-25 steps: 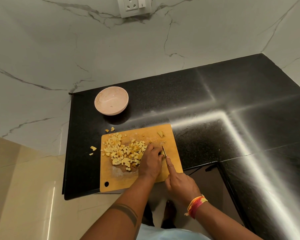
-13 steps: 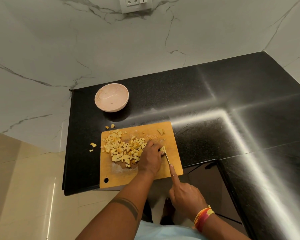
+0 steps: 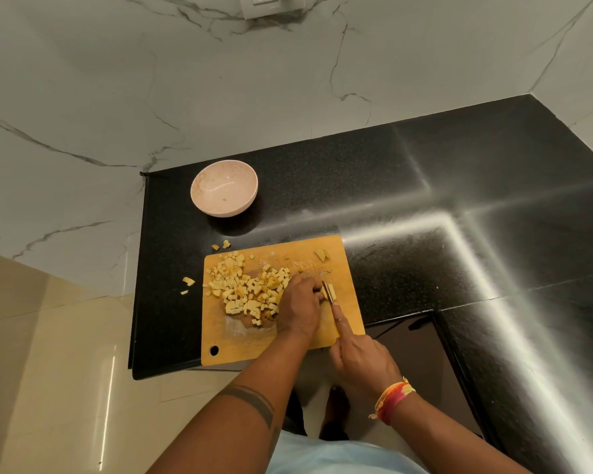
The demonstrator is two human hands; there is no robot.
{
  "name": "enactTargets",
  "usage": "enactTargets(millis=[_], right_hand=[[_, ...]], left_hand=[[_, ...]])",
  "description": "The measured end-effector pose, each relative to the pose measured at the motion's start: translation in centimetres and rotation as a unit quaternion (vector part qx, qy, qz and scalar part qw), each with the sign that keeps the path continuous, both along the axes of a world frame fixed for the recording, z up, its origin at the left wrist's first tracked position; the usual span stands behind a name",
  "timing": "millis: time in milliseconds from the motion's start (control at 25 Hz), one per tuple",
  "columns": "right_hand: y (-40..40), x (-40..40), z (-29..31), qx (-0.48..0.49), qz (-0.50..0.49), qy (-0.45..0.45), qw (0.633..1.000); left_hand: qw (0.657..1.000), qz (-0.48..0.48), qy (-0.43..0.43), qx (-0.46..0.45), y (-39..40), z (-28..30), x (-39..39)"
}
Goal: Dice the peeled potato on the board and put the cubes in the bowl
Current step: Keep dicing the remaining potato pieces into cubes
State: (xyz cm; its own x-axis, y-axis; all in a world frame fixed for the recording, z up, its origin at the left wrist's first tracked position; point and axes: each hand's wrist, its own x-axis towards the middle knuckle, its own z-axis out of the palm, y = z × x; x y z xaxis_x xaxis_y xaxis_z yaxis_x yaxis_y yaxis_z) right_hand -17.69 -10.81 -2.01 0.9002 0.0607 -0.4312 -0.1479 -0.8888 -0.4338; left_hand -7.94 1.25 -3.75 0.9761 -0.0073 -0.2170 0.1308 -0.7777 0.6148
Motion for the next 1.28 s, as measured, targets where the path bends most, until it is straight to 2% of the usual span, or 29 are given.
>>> enactTargets(millis=[360,600,840,960,1080,1280], right_hand=[[0.2,1.0,-0.5,0.011,0.012,0.023,1.000],[-0.5,-2.6,0.0,0.002,0.014,0.035,0.999],[-1.4,-3.1,0.5,0.021,-0.029,-0.017,0.999],[-1.8,-2.2,0.5,0.038,-0.061,-0.044,0.996],[-2.0,-1.5,0.4,0.038,-0.074,-0.034,0.996],[-1.8,-1.0,0.2,0.036,-0.066,-0.020,0.997]], left_hand=[[0.999,0.034,0.019,-0.023,-0.3,0.3,0.2],[1.000,0.007,-0.004,0.020,-0.3,0.2,0.1],[1.000,0.025,0.006,0.018,-1.0,0.6,0.0],[0.998,-0.015,0.002,0.055,-1.8,0.6,-0.3],[0.994,-0.057,0.001,0.093,-2.0,0.1,-0.1],[0.991,-0.105,-0.008,0.078,-1.2,-0.4,1.0]])
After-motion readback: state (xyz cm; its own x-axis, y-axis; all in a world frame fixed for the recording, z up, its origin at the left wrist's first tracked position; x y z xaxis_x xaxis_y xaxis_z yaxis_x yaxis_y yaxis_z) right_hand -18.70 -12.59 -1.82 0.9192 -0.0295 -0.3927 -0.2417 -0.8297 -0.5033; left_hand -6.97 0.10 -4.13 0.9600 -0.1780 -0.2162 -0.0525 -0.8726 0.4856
